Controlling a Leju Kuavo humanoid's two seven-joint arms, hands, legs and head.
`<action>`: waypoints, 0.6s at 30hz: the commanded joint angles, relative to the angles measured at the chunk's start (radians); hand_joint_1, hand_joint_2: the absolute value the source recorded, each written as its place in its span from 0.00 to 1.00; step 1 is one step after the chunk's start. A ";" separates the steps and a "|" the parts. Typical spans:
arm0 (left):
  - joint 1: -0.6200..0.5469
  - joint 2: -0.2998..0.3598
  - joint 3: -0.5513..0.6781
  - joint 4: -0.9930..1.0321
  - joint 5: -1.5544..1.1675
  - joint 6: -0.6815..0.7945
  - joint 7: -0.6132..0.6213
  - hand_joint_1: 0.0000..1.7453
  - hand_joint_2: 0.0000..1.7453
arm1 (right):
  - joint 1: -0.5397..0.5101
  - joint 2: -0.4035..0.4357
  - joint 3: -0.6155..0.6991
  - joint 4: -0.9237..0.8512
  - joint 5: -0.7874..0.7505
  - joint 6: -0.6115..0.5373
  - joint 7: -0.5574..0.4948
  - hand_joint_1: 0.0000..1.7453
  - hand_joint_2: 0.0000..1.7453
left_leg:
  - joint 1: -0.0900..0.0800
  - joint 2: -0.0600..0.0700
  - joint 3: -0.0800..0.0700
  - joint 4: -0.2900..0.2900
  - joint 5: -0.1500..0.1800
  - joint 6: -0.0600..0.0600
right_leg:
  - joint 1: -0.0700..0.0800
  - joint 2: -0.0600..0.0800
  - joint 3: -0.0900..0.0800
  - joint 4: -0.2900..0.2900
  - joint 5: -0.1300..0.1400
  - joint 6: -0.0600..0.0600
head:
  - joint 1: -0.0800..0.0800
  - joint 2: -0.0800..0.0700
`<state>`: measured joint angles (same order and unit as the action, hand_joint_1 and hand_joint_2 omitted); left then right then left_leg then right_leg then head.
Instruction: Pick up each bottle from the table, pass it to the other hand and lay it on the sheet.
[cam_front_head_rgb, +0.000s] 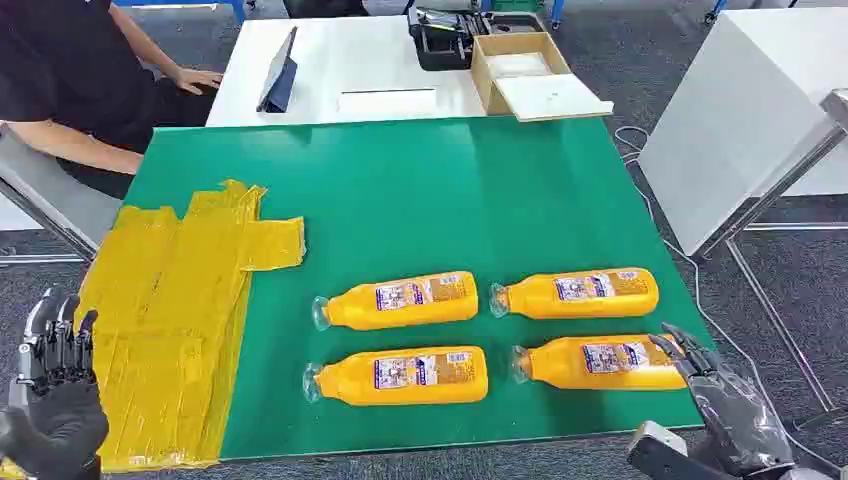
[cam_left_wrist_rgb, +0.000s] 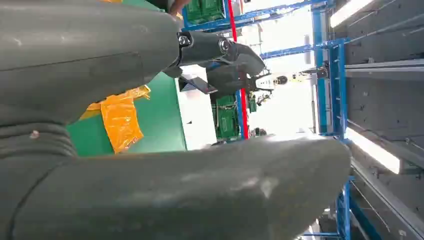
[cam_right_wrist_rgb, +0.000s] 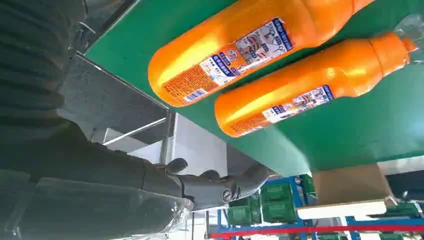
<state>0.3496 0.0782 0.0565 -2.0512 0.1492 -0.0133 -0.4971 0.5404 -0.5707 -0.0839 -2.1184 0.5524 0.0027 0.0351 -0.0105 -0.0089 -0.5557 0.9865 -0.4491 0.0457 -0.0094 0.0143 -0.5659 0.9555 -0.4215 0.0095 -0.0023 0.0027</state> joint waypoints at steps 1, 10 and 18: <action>-0.026 0.024 -0.026 0.070 0.000 0.001 0.004 0.00 0.00 | -0.023 0.033 -0.005 0.048 0.000 0.009 0.006 0.00 1.00 | 0.000 0.000 0.003 -0.002 0.000 -0.003 | 0.000 -0.002 0.003 -0.002 0.000 -0.001 | 0.000 0.000; -0.023 0.031 -0.027 0.074 0.004 -0.001 0.004 0.00 0.00 | -0.019 0.025 -0.004 0.043 0.056 0.044 0.045 0.00 1.00 | 0.000 0.000 0.004 -0.002 -0.001 -0.005 | 0.000 -0.002 0.004 -0.002 -0.001 -0.001 | 0.000 0.000; -0.061 0.029 -0.033 0.102 0.017 -0.012 0.005 0.00 0.00 | -0.154 -0.003 0.038 0.177 0.135 0.121 0.085 0.00 1.00 | 0.000 0.002 0.003 -0.002 0.000 -0.003 | 0.000 0.001 0.003 -0.003 0.001 -0.001 | 0.000 0.000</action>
<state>0.3387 0.0862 0.0523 -2.0302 0.1572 -0.0172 -0.4971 0.5118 -0.5745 -0.0851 -2.0916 0.6577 0.0695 0.0984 -0.0106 -0.0087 -0.5559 0.9865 -0.4491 0.0457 -0.0095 0.0148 -0.5659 0.9555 -0.4215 0.0095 -0.0027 0.0027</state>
